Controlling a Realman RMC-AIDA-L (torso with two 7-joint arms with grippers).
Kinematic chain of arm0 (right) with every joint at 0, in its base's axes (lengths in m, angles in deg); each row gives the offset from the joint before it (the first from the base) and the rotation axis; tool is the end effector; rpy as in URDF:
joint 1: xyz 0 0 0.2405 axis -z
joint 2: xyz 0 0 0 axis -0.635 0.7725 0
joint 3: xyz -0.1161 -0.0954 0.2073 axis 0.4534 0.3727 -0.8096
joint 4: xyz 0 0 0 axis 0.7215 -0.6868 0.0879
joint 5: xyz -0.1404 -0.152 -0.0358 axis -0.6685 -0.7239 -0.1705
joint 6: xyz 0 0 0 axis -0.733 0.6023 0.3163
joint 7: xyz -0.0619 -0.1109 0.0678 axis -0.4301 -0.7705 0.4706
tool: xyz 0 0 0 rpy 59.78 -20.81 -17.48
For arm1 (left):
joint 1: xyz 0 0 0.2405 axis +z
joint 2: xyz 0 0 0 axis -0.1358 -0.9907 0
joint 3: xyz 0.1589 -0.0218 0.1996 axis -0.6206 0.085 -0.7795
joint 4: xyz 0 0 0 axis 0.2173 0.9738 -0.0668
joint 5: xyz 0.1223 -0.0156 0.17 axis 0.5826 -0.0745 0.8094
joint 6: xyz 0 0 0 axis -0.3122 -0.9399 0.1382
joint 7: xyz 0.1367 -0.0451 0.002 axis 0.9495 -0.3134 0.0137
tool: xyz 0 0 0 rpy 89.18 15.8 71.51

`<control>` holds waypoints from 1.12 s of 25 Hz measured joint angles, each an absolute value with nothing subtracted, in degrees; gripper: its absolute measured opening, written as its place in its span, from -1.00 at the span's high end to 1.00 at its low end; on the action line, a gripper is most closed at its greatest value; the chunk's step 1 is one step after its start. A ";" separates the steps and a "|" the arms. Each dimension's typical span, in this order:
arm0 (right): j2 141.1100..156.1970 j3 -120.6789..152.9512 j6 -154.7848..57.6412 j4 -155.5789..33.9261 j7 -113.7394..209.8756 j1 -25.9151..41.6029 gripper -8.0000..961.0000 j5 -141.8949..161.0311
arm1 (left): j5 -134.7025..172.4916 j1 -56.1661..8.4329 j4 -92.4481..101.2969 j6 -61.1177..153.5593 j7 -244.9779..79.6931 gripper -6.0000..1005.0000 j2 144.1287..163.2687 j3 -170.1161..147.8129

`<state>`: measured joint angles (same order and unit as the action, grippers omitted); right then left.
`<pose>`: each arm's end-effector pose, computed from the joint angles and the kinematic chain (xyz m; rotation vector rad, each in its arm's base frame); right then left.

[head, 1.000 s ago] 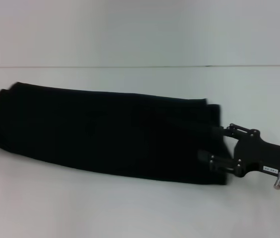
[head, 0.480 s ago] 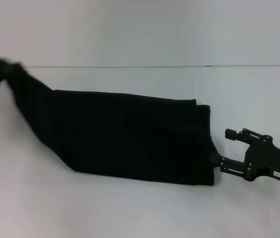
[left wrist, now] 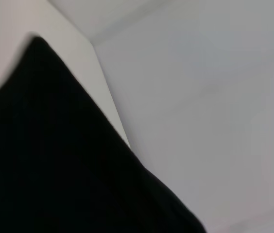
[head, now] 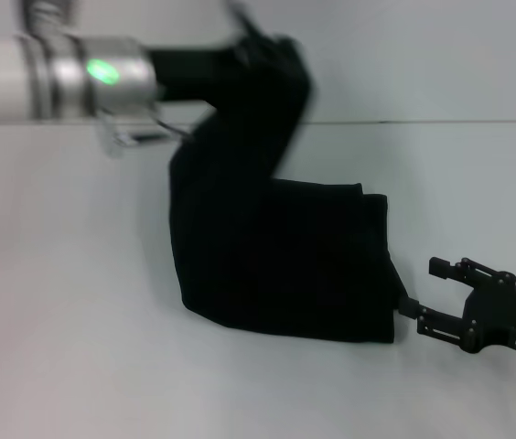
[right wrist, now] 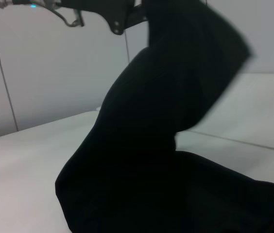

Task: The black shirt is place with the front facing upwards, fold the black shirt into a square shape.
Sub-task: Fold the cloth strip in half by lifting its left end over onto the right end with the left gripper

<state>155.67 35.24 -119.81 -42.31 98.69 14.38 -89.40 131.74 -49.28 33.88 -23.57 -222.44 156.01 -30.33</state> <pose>0.3221 0.2968 -0.0279 -2.4487 0.5783 0.6791 -0.1365 0.4471 0.0130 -2.3220 -1.7607 -0.9530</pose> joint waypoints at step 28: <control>155.55 19.12 -110.83 -46.78 97.98 14.72 -0.72 -85.12 | 126.85 -46.62 15.53 -19.09 -205.83 0.61 163.28 -41.36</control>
